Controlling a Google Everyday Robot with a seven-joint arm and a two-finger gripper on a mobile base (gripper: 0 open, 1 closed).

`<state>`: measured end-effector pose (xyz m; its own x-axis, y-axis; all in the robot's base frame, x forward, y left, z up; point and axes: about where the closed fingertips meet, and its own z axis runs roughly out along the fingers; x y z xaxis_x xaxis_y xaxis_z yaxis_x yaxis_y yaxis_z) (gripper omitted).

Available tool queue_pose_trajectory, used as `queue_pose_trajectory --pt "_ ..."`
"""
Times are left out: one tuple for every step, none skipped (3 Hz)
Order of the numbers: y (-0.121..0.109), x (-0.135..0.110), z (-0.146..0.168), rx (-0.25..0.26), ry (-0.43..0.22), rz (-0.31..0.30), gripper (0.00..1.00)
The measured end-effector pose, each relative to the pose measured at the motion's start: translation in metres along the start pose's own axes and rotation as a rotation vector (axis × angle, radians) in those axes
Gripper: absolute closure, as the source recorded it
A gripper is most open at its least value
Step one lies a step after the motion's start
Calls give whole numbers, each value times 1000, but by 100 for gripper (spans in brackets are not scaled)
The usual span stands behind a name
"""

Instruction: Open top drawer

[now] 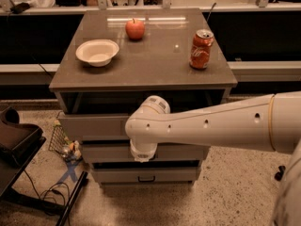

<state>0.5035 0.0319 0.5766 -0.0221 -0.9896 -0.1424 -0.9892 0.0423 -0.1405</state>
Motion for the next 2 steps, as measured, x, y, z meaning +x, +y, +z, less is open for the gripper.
queue_pose_trajectory --pt "16 4 -10 8 -3 13 100" --pt "14 3 -10 8 -3 13 100"
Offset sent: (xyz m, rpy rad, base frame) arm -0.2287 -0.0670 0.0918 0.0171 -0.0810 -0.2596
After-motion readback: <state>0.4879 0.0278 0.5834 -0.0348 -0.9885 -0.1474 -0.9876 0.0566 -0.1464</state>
